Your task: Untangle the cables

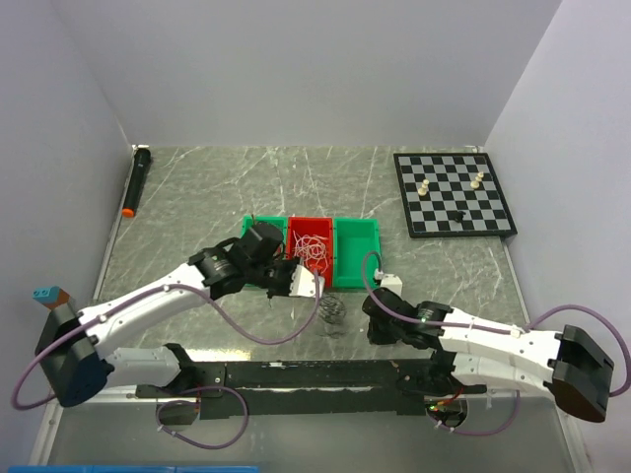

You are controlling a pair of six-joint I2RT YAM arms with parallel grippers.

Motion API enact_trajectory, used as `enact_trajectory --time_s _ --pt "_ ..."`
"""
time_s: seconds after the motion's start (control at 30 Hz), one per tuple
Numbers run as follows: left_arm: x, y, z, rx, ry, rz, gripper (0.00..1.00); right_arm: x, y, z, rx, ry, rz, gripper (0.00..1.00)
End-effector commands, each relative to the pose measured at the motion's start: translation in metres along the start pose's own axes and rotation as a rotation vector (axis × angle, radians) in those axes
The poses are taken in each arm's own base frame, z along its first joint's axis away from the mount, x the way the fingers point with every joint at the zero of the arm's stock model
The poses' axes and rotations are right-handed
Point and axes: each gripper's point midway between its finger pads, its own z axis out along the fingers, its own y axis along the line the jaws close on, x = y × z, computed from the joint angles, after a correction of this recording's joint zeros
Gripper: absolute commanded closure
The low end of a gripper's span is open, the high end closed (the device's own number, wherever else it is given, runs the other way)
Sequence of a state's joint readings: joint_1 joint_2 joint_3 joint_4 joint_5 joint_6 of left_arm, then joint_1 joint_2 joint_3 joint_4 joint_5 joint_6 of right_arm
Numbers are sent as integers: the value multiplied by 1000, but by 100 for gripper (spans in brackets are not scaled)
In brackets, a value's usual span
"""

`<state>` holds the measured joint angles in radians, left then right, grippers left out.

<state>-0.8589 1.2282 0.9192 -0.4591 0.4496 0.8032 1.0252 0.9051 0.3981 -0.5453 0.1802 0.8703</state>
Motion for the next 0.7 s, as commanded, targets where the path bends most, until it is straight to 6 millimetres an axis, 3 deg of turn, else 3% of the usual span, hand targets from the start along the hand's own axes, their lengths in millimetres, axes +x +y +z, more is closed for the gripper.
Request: enact_trajectory --time_s 0.0,0.1,0.23,0.37,0.47,0.57,0.63,0.67 --pt "-42 5 -31 -30 -98 -1 99 -13 3 3 28 -44 18 100" --pt "-50 28 -62 -138 -53 117 99 -12 -6 1 75 -48 48 100" --pt "-81 68 -118 -318 -98 130 99 -14 -16 -3 106 -80 99 100" --pt "-110 60 -133 -283 -203 93 99 -38 14 -12 -43 -168 49 100" --pt "-123 58 -136 -292 -277 67 99 -63 48 -32 -232 -281 -7 79" --pt "-135 69 -141 -347 -342 16 99 -84 74 -63 -442 -431 -28 58" --pt "-147 78 -142 -373 -393 -21 99 -99 95 -93 -614 -555 -47 32" --pt "-153 80 -143 -373 -418 -26 99 -103 102 -106 -683 -611 -64 12"
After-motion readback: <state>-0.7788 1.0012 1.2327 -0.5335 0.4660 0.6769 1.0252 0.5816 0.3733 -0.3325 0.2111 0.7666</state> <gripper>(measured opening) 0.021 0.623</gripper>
